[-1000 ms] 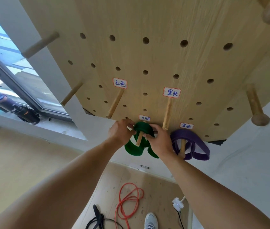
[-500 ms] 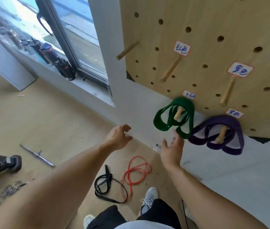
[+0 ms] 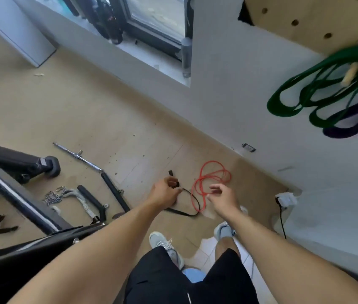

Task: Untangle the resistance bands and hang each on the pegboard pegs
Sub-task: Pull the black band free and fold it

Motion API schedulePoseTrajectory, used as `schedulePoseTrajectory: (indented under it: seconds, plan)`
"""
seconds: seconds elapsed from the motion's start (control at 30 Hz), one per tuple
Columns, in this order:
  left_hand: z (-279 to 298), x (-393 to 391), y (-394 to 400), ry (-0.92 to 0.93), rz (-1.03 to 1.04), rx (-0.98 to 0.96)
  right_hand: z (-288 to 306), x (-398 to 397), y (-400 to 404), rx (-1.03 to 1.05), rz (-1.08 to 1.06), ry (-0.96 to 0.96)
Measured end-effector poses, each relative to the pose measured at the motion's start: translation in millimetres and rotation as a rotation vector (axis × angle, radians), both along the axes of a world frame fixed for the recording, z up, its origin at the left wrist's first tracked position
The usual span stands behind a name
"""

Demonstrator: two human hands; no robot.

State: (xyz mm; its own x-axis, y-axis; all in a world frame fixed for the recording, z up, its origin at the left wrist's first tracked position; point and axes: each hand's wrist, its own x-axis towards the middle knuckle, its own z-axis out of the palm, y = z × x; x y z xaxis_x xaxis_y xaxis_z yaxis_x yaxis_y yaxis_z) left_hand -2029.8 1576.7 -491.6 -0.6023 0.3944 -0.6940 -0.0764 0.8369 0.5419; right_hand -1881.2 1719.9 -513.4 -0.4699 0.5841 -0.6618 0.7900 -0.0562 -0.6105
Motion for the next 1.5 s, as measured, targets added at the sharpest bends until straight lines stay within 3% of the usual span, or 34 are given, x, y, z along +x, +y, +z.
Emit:
schedulePoseTrajectory:
  seconds: [0.17,0.3,0.5,0.67,0.83,1.0,1.1,1.2,1.33,1.5]
  plan:
    - [-45.9,14.7,-40.2,-0.037,0.069,-0.061,-45.3,1.0,-27.9,-0.055,0.007,-0.057]
    - [-105.4,27.2,-49.7,-0.056,0.089,-0.077,-118.4,-1.7,-33.9,-0.105,0.124,-0.116]
    - [-248.7,33.5,-59.5,-0.07,0.237,-0.076,-290.2,-25.1,-41.1,-0.116,0.347,-0.238]
    - [-381.7,11.7,-83.8,0.09,0.305,-0.148,-436.7,-61.4,-68.9,-0.056,0.505,-0.259]
    - [-473.0,-23.7,-100.0,0.143,0.143,-0.253,-563.4,-101.3,-99.7,0.08,0.737,-0.16]
    - [-482.8,-54.7,-88.4,0.263,-0.007,-0.244,-646.9,-133.3,-119.1,0.47,1.242,-0.07]
    - [-471.6,-57.1,-72.8,0.32,-0.146,-0.214,-676.0,-126.8,-133.1,0.464,1.355,-0.092]
    - [-463.0,-51.5,-62.6,0.333,-0.266,-0.19,-693.6,-96.2,-149.3,0.583,1.41,-0.134]
    - [-447.1,-38.3,-60.2,0.327,-0.372,-0.162,-698.1,-67.3,-165.3,0.805,1.319,-0.12]
    - [-433.1,-23.1,-80.8,0.361,-0.399,-0.176,-658.8,-62.0,-156.6,0.664,1.193,-0.101]
